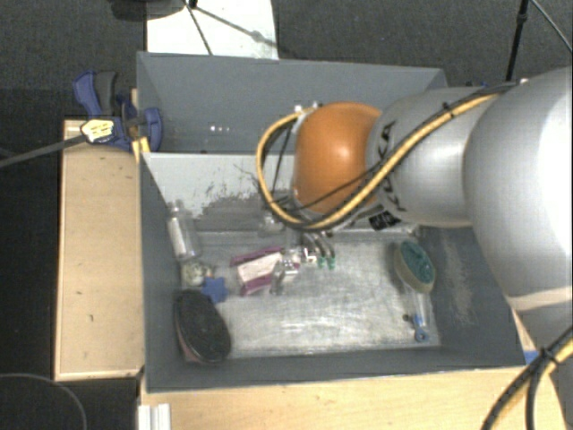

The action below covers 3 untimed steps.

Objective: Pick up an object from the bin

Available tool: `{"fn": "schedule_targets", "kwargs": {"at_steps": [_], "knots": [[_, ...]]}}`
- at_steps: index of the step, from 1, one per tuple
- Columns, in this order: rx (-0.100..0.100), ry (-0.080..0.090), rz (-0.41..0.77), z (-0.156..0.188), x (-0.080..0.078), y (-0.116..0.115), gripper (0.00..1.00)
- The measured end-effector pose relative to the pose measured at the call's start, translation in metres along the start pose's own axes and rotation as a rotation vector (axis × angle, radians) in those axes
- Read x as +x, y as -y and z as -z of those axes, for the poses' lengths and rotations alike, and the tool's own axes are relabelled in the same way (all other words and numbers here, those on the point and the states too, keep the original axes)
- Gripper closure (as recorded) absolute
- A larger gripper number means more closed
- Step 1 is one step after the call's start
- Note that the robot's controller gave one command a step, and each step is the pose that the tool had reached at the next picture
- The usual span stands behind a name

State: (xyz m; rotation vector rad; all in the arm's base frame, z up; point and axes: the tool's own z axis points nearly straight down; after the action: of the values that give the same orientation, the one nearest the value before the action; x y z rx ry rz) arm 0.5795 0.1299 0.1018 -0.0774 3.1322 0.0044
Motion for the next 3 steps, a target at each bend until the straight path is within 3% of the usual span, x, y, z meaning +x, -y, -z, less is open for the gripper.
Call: {"fn": "schedule_targets", "kwargs": {"at_steps": [1,2,3], "knots": [[0.0,-0.001,-0.05,-0.0298,0.0004,0.003,0.0],[0.0,-0.002,-0.053,-0.0283,-0.0011,0.0026,0.0],[-0.001,0.003,-0.054,-0.0264,-0.0028,0.0024,1.0]]}}
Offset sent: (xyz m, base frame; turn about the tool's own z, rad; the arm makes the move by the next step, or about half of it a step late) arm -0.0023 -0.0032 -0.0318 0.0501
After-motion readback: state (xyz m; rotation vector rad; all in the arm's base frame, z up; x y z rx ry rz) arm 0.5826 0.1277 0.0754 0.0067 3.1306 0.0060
